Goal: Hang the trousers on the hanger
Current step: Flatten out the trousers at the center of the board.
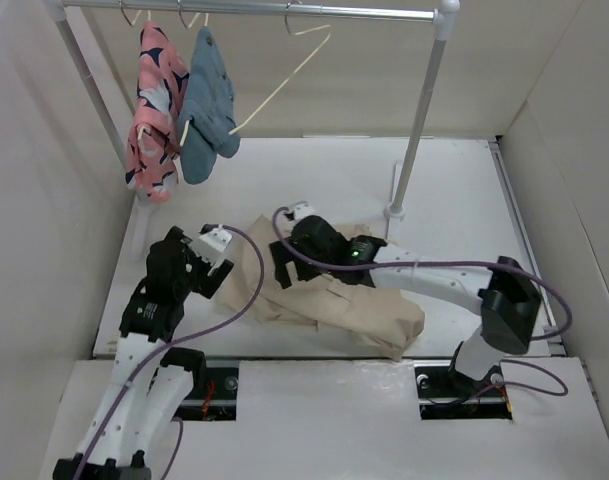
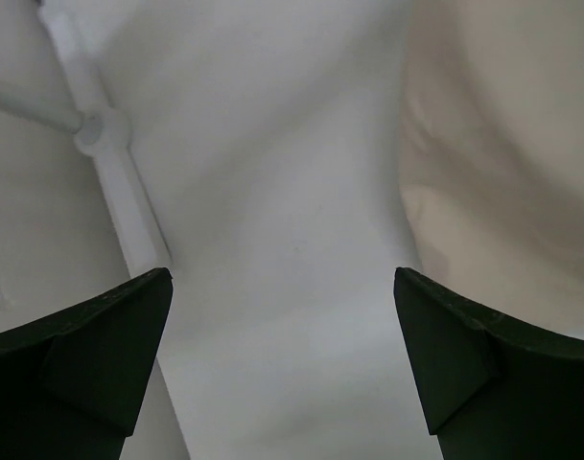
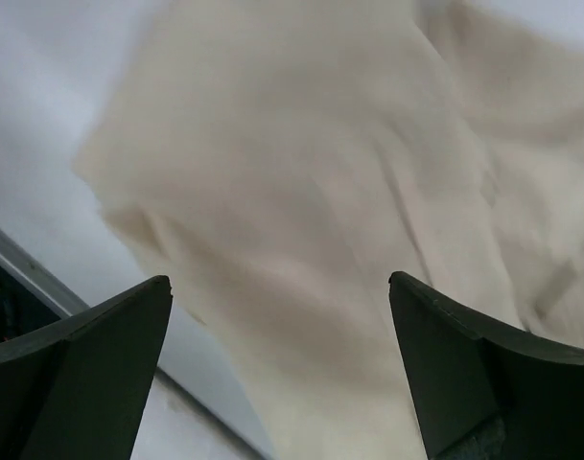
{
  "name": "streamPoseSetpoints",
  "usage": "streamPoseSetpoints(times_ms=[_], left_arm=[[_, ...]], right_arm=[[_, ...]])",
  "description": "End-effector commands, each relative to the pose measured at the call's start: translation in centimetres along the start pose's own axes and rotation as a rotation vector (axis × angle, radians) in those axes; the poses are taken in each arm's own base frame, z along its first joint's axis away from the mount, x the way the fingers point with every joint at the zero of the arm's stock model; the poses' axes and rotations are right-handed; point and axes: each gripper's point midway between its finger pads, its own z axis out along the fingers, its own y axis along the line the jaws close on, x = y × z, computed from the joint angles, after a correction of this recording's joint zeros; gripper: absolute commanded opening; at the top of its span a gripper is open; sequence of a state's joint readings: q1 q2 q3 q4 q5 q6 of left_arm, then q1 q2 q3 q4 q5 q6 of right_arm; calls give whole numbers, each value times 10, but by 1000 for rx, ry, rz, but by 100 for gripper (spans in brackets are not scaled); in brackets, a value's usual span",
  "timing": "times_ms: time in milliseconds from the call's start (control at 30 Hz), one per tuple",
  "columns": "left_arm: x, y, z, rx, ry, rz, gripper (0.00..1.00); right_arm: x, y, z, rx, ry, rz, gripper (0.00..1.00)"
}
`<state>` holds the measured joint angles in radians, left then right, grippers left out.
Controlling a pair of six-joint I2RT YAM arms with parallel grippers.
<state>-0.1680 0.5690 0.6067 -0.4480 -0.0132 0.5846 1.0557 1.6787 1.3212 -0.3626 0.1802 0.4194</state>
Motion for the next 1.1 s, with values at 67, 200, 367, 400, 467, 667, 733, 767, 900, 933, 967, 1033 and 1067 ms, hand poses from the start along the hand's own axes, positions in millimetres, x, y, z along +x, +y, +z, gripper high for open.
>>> streamPoseSetpoints(times_ms=[67, 200, 367, 400, 467, 667, 733, 767, 900, 933, 967, 1033, 1067], left_arm=[[18, -35, 10, 292, 154, 252, 100], [22, -59, 21, 416, 177, 339, 100], [23, -91, 44, 485, 194, 352, 100], [26, -92, 49, 467, 212, 354, 100], [30, -90, 65, 399, 244, 338, 95], [28, -82, 78, 328, 256, 311, 5], [31, -79, 79, 297, 271, 295, 0], [30, -76, 78, 280, 268, 283, 0], [-6, -30, 68, 55, 167, 233, 0], [-12, -8, 62, -17, 158, 216, 0], [-26, 7, 56, -68, 116, 190, 0], [-61, 44, 38, -172, 41, 164, 0], [-72, 54, 32, -195, 22, 163, 0]], right_arm=[[30, -72, -88, 282, -28, 498, 100], [91, -115, -129, 504, 46, 681, 100], [143, -132, -157, 599, 110, 855, 100], [152, -136, -158, 620, 121, 860, 100], [158, -136, -159, 638, 130, 895, 100], [187, -146, -145, 687, 196, 845, 100], [186, -137, -126, 605, 191, 864, 90], [194, -143, -121, 613, 193, 857, 74], [164, -162, -123, 600, 54, 867, 0], [149, -168, -128, 599, 1, 853, 0], [127, -183, -135, 632, -94, 841, 0], [71, -191, -153, 600, -230, 771, 0], [46, -195, -160, 589, -293, 755, 0]])
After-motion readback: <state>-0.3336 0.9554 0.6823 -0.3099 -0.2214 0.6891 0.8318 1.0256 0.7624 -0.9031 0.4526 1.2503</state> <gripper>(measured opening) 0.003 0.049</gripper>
